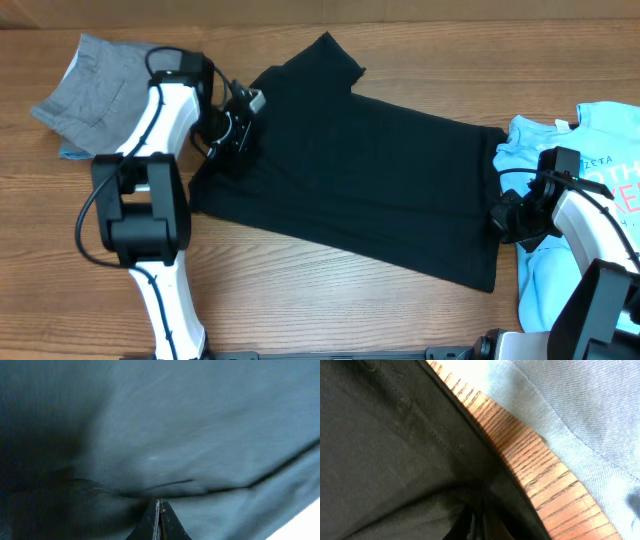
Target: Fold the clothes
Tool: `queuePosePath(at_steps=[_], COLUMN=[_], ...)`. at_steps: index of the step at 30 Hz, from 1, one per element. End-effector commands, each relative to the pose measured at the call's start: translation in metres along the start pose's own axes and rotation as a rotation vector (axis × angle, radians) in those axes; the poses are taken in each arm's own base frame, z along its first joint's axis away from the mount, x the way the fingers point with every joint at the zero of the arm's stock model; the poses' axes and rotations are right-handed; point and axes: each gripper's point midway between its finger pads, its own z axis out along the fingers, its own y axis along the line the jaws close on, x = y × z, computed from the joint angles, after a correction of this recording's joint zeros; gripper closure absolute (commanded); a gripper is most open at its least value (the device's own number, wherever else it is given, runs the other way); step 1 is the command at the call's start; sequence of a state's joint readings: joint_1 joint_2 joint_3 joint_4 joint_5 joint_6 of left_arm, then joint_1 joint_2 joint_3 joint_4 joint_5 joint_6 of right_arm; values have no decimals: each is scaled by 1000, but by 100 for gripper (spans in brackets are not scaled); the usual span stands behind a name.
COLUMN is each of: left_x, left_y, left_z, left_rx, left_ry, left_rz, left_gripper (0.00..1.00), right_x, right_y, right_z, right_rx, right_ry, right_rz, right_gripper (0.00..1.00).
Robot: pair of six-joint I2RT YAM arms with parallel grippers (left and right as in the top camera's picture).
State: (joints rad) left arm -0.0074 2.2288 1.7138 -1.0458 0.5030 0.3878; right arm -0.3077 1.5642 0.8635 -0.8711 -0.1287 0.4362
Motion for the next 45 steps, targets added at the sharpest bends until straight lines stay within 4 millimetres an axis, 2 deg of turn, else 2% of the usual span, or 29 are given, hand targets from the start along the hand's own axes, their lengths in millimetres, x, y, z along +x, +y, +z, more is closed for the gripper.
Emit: queuePosePath(at_steps=[1,6,14,19,30,33,35,36,37,40,42,43,44,45], left_x=[11,15,15,15,14,14,14,14,14,11,6,2,-2,-8], left_y=[28,56,70,72,72,72,72,72,72,68,65,63,60,57], left_z=[12,21,17,17,17,17,17,17,17,13,4,-2,-10,-22], left_rx=[-72,-138,-202,-212,-214,-212,-212,-212,-212,-199,-203,-204,-206,-211], left_ry=[51,52,48,47,40,39,39,39,39,25,11,2,-11,-27], left_rz=[-58,-146,-178,-187,-224,-228,-228,-228,-228,-225,-219,-217,-212,-206], left_gripper=[96,96,96,96,96,96,96,96,94,78,66,51,43,40], right_x=[-10,-13,-25,-28,-25,-24,-24,-23,-21,-19,-20,-21,-22,-23], right_y=[8,8,18,20,-7,-7,-7,-7,-8,-8,-6,-5,-3,-1], right_z=[-11,-12,-20,-24,-23,-23,-23,-23,-23,-26,-33,-37,-42,-48], right_rx=[-32,-32,-66,-68,69,67,67,67,70,73,74,72,70,66], right_ry=[-43,-53,-90,-100,-106,-102,-100,-95,-89,-76,-76,-78,-81,-87], right_rz=[-10,-11,-15,-16,69,69,69,66,67,69,68,68,68,67], right_gripper=[96,96,96,96,96,96,91,84,78,74,72,72,72,72])
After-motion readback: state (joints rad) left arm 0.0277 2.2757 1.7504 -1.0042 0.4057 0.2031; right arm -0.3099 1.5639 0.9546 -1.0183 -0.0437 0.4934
